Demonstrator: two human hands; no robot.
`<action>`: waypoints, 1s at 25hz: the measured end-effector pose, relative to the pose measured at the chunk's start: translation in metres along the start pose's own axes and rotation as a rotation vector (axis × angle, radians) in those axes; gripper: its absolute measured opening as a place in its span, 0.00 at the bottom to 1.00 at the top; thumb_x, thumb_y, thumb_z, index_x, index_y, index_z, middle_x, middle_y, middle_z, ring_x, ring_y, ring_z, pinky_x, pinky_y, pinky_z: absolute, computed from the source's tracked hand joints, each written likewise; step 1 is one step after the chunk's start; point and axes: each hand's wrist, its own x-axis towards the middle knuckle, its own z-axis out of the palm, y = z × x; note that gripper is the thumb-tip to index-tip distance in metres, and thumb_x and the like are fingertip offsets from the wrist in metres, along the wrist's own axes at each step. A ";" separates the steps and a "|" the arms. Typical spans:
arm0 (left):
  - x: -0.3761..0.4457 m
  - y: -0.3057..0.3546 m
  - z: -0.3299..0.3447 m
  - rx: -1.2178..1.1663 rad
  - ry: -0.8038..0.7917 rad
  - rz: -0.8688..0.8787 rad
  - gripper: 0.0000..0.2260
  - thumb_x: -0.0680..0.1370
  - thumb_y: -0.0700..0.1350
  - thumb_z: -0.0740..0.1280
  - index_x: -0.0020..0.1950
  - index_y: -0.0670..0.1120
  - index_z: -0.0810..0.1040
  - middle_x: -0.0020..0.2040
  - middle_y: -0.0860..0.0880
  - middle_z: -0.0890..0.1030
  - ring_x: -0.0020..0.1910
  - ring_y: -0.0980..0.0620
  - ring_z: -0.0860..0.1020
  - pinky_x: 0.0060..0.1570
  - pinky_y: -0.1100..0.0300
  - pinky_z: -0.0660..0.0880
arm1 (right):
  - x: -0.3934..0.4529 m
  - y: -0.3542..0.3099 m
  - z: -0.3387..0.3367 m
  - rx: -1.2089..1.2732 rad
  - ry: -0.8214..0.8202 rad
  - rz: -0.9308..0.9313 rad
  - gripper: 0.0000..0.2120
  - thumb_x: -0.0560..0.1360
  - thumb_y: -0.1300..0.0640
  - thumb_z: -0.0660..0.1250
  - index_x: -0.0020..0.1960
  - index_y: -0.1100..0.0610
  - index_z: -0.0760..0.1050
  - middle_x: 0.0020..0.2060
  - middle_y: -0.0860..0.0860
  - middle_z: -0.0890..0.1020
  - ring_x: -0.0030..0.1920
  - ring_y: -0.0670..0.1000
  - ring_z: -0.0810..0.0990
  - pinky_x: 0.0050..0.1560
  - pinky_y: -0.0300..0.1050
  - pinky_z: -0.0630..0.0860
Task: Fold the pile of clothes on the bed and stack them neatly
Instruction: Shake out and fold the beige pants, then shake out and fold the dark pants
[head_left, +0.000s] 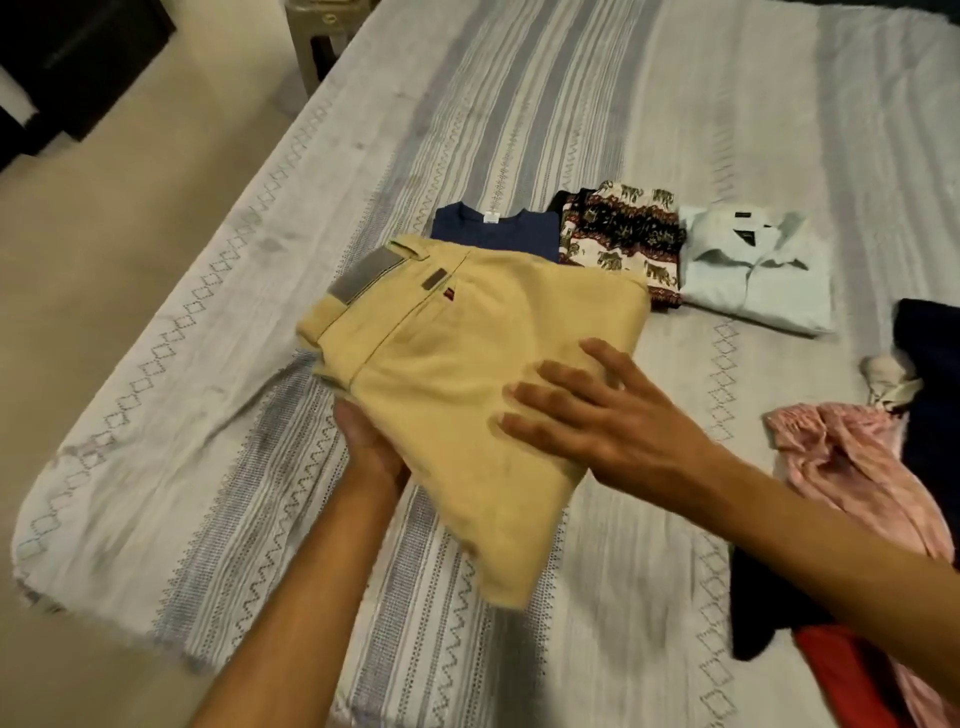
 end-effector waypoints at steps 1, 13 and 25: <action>0.003 0.004 -0.013 -0.041 -0.030 -0.001 0.27 0.83 0.66 0.53 0.66 0.48 0.78 0.64 0.41 0.83 0.61 0.39 0.83 0.55 0.48 0.81 | -0.012 -0.005 0.027 -0.028 -0.045 0.034 0.35 0.78 0.64 0.59 0.83 0.49 0.59 0.80 0.54 0.66 0.79 0.61 0.64 0.77 0.70 0.57; 0.018 -0.055 -0.160 0.561 0.052 -0.280 0.19 0.80 0.63 0.68 0.60 0.49 0.80 0.55 0.49 0.85 0.53 0.47 0.83 0.58 0.48 0.79 | -0.068 -0.112 0.193 1.187 -0.333 1.427 0.11 0.78 0.56 0.72 0.61 0.53 0.83 0.54 0.49 0.84 0.55 0.51 0.82 0.56 0.41 0.76; -0.070 -0.259 0.011 1.555 -0.439 -0.123 0.09 0.83 0.49 0.67 0.44 0.50 0.82 0.39 0.52 0.85 0.42 0.49 0.83 0.39 0.59 0.74 | -0.202 -0.105 0.141 0.835 -0.366 1.279 0.20 0.74 0.55 0.59 0.63 0.55 0.79 0.58 0.55 0.82 0.58 0.58 0.78 0.56 0.55 0.79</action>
